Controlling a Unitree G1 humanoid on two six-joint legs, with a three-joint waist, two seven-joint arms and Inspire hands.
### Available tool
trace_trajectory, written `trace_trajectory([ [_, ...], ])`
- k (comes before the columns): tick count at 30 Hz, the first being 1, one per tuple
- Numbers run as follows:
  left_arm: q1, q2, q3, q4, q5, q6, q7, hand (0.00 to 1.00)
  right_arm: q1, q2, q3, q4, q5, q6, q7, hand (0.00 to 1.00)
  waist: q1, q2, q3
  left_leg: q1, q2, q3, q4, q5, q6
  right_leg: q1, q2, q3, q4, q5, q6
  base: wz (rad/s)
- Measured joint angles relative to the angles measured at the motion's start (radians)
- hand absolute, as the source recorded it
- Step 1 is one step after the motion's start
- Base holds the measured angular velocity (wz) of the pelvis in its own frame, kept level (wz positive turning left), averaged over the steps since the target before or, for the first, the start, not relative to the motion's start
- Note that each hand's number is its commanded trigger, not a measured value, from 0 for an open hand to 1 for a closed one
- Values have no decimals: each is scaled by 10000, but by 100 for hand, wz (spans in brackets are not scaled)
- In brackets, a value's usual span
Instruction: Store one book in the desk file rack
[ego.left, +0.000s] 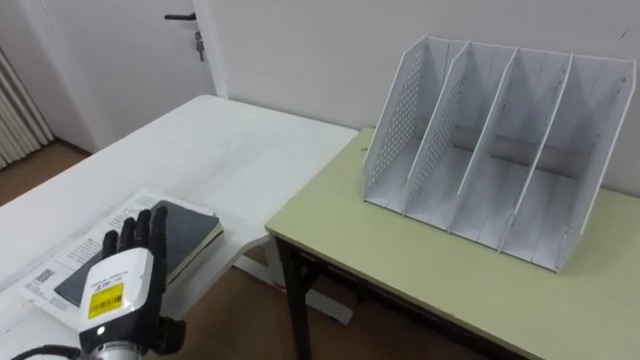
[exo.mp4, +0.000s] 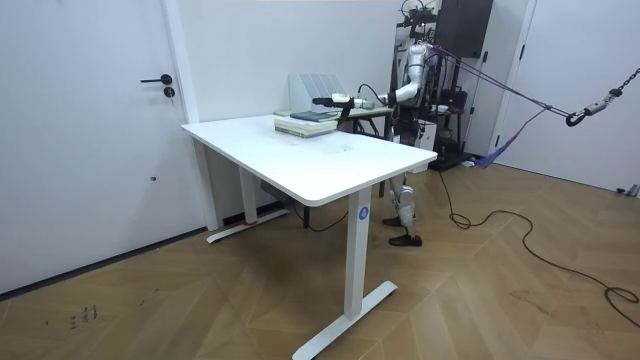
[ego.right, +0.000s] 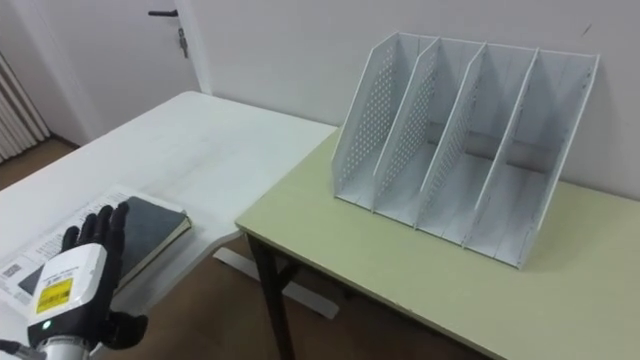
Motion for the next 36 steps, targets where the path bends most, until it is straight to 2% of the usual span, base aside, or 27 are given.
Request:
trace_trajectory([
  [8, -107, 0, 62, 219, -2, 58, -368, 0, -25, -9, -24, 3, -271, 48, 237, 0, -18, 9, -8, 28, 0, -9, -2, 0, 0, 13, 0, 5, 20, 9, -8, -1],
  [14, -175, 0, 64, 293, -3, 250, -710, 0, -11, -9, -61, -10, -265, 66, 271, 0, -30, -11, 2, 29, 1, -5, 20, 0, 0, -9, 0, 15, 8, 15, -9, 0],
  [20, -493, 0, 72, 891, -235, 343, -1153, 0, 18, -26, -438, -54, -307, 64, 197, 0, -31, 86, -63, 46, 6, 28, 27, 0, 0, -17, 9, 44, 21, 20, -15, -1],
  [25, -739, 1, 116, 1333, -596, 652, -1633, 0, 19, -42, -521, -90, -305, 143, 115, 0, -54, 126, -90, 40, 7, 36, 21, 0, 0, -16, 15, 52, 26, 23, -15, 0],
  [26, -770, 1, 128, 1333, -596, 685, -1682, 12, 14, -42, -525, -99, -305, 181, 96, 0, -51, 127, -91, 41, 7, 35, 20, 0, 0, -14, 14, 52, 27, 24, -15, 0],
  [27, -787, 2, 163, 1358, -591, 717, -1712, 46, 2, -42, -582, -108, -305, 217, 41, 0, -55, 125, -89, 43, 7, 41, 17, 0, 0, -14, 13, 53, 33, 24, -15, 0],
  [28, -820, 3, 163, 1468, -582, 724, -1720, 55, -5, -43, -664, -120, -306, 270, 31, 0, -54, 125, -89, 43, 8, 44, 18, 0, 0, -14, 13, 55, 35, 23, -15, 0],
  [29, -833, 4, 163, 1510, -579, 726, -1724, 87, -6, -42, -678, -128, -309, 286, 30, 0, -56, 123, -89, 44, 8, 52, 17, 0, 0, -14, 14, 64, 31, 23, -15, 0],
  [30, -837, 7, 164, 1515, -585, 745, -1726, 100, 8, -41, -680, -134, -309, 288, 2, 0, -50, 122, -89, 49, 10, 71, 18, 0, 0, -12, 17, 90, 32, 23, -15, -3],
  [33, -922, 28, 228, 1508, -581, 860, -1591, 100, 57, -19, -678, -283, -303, 419, -158, 0, -37, 116, -91, 86, 12, 190, 18, 0, 0, -9, 19, 143, 34, 22, -14, -5],
  [36, -1236, 110, 603, 1513, -584, 924, -1612, 100, 73, -26, -680, -484, -304, 508, -202, 0, -20, 111, -95, 154, 10, 323, 6, 0, 0, 17, 15, 233, 53, 19, -8, -7],
])
